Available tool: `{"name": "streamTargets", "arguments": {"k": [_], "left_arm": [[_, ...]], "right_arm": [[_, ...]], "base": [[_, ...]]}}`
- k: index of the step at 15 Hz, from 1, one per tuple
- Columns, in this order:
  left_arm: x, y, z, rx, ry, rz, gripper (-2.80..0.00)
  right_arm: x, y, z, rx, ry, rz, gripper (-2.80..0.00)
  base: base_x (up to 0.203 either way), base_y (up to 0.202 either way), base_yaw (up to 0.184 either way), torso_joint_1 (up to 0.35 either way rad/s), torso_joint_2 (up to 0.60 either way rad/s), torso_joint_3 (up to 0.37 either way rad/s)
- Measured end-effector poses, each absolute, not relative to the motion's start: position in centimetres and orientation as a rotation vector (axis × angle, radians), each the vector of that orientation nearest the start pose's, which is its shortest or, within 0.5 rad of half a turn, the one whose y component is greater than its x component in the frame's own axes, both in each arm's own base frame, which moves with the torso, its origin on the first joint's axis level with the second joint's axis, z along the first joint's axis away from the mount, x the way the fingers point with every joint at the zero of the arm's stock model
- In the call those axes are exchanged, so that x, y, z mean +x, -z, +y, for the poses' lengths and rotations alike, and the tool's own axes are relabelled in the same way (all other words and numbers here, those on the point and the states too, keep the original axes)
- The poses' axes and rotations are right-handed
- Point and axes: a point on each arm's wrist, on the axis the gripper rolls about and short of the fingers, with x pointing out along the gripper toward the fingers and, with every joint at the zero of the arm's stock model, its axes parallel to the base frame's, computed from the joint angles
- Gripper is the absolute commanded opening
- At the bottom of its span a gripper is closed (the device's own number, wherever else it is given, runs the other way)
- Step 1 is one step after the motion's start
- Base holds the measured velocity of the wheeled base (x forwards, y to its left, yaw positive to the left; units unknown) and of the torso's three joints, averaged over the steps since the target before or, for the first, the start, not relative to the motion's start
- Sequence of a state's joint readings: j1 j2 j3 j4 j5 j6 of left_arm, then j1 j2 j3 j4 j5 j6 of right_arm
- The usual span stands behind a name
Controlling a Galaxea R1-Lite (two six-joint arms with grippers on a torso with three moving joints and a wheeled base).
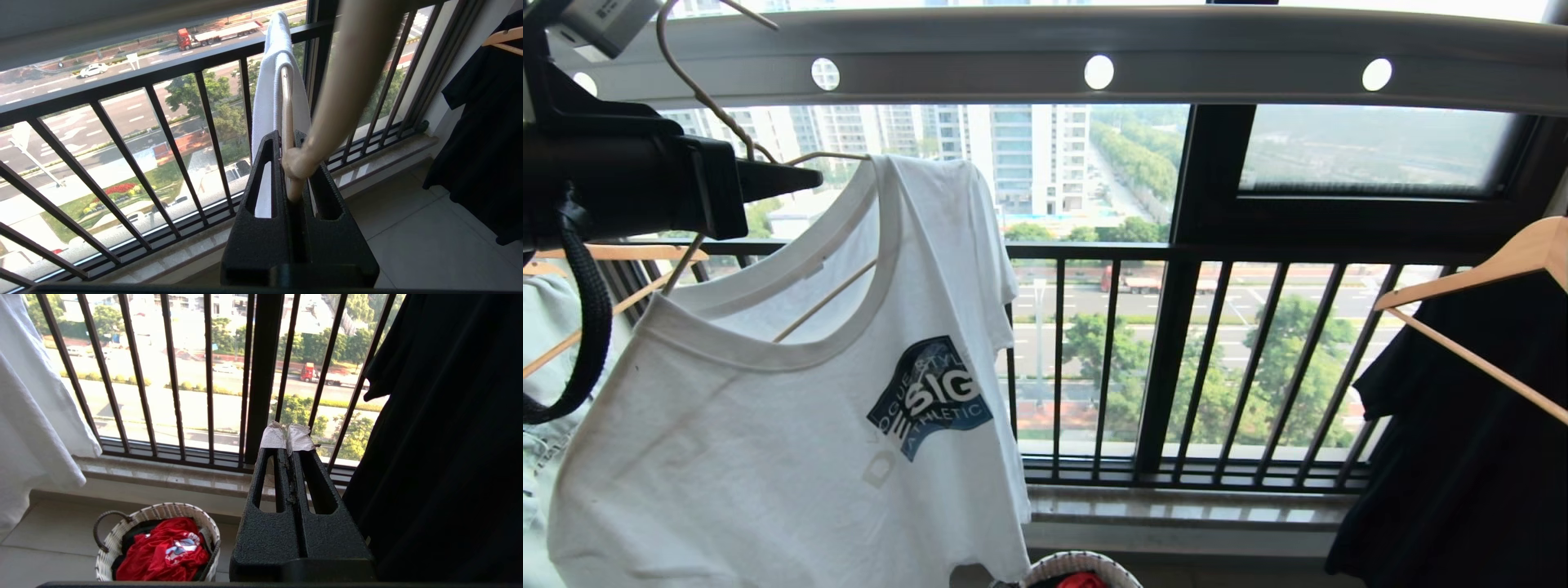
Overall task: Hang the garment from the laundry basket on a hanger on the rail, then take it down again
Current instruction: Take the clothes off the clothes rack
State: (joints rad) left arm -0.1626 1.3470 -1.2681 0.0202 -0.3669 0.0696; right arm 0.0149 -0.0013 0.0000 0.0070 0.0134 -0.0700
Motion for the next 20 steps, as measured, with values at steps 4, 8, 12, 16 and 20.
{"name": "streamTargets", "arguments": {"k": [4, 8, 12, 16, 20], "left_arm": [[19.1, -32.0, -4.0, 0.050, 0.540, 0.146, -2.80], [17.8, -29.8, -3.9, 0.049, 0.548, 0.196, -2.80], [18.0, -25.9, -5.1, 0.044, 0.615, 0.307, -2.80], [21.0, -23.0, -7.6, 0.014, 0.681, 0.264, -2.80], [23.1, -20.4, -10.6, -0.076, 0.751, 0.328, -2.80]], "right_arm": [[-2.3, -7.5, 0.0, -0.070, -0.029, 0.004, -2.80], [-2.3, -7.5, 0.0, -0.070, -0.028, 0.005, -2.80], [-2.3, -7.5, 0.0, -0.070, -0.028, 0.004, -2.80], [-2.3, -7.5, 0.0, -0.074, -0.028, 0.004, -2.80], [-2.3, -7.5, 0.0, -0.074, -0.028, 0.004, -2.80]], "base": [[0.000, 0.000, 0.000, 0.000, 0.00, 0.000], [0.000, 0.000, 0.000, 0.000, 0.00, 0.000], [0.000, 0.000, 0.000, 0.000, 0.00, 0.000], [0.000, 0.000, 0.000, 0.000, 0.00, 0.000], [0.000, 0.000, 0.000, 0.000, 0.00, 0.000]]}}
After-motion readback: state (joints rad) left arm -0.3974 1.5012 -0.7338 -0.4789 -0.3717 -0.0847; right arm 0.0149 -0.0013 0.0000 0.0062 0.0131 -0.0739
